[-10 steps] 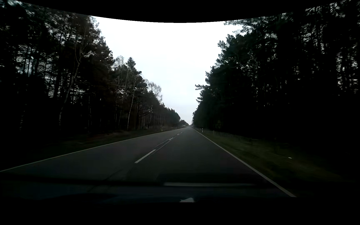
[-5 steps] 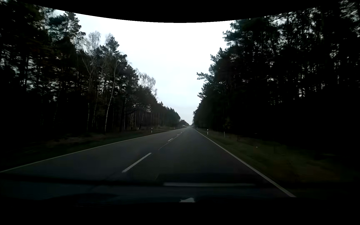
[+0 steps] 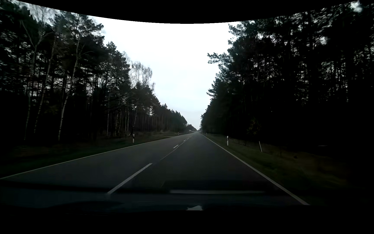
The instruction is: Follow the waypoints while adhering to traffic rules and regulations
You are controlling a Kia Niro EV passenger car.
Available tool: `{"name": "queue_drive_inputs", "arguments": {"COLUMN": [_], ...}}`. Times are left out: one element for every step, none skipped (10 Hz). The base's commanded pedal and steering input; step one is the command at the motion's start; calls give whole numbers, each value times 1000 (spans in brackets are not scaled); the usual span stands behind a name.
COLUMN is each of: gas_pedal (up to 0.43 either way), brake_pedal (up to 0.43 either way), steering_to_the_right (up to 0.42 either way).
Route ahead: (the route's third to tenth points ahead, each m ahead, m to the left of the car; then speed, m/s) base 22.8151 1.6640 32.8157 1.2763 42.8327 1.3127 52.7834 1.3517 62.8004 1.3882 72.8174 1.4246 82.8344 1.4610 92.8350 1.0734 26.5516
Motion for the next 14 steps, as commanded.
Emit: {"name": "queue_drive_inputs", "arguments": {"gas_pedal": [358, 358, 358, 358, 358, 358, 358, 358, 358, 339, 339, 339, 339, 339], "brake_pedal": [0, 0, 0, 0, 0, 0, 0, 0, 0, 0, 0, 0, 0, 0], "steering_to_the_right": [2, 2, 2, 2, 2, 2, 2, 2, 2, 2, 2, 2, 2, 2]}}
